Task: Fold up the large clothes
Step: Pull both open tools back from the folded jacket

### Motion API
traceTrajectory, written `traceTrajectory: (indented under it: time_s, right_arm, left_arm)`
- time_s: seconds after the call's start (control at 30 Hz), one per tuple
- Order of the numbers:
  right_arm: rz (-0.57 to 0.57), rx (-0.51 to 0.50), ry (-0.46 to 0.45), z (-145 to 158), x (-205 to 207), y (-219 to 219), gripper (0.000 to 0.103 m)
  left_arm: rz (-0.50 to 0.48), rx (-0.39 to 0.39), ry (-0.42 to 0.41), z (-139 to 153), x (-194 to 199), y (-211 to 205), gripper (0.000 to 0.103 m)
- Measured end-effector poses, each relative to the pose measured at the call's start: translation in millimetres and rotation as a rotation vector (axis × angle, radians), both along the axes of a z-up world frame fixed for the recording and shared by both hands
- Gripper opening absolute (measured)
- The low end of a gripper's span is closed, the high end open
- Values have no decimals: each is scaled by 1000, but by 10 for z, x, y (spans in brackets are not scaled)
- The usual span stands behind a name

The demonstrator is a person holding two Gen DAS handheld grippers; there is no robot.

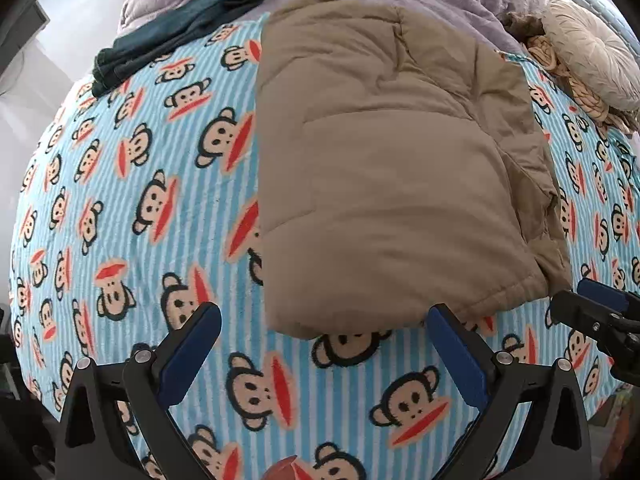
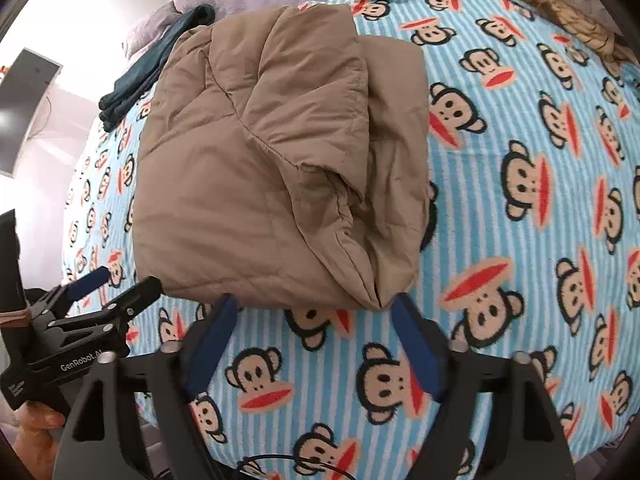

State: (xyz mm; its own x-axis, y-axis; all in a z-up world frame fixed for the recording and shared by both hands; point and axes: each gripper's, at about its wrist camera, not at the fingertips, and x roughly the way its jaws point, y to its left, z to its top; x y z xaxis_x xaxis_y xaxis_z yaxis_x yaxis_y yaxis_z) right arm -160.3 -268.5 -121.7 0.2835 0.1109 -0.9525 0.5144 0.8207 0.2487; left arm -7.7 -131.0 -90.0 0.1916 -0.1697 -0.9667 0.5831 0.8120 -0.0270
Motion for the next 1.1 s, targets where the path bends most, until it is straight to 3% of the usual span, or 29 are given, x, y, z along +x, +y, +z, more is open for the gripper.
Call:
traceTrajectory:
  time_s: [0.47, 0.87, 1.1]
  right_arm:
    - [-124, -187, -15, 235, -242, 26, 86]
    - [-90, -318, -8, 394, -300, 145, 86]
    - [-119, -331, -39, 563, -301, 132, 86]
  left_arm:
    - [35, -9, -35, 172, -121, 171, 103]
    - [38, -26, -73, 362, -200, 215, 103]
    - [44, -40, -93, 470, -220, 215, 103]
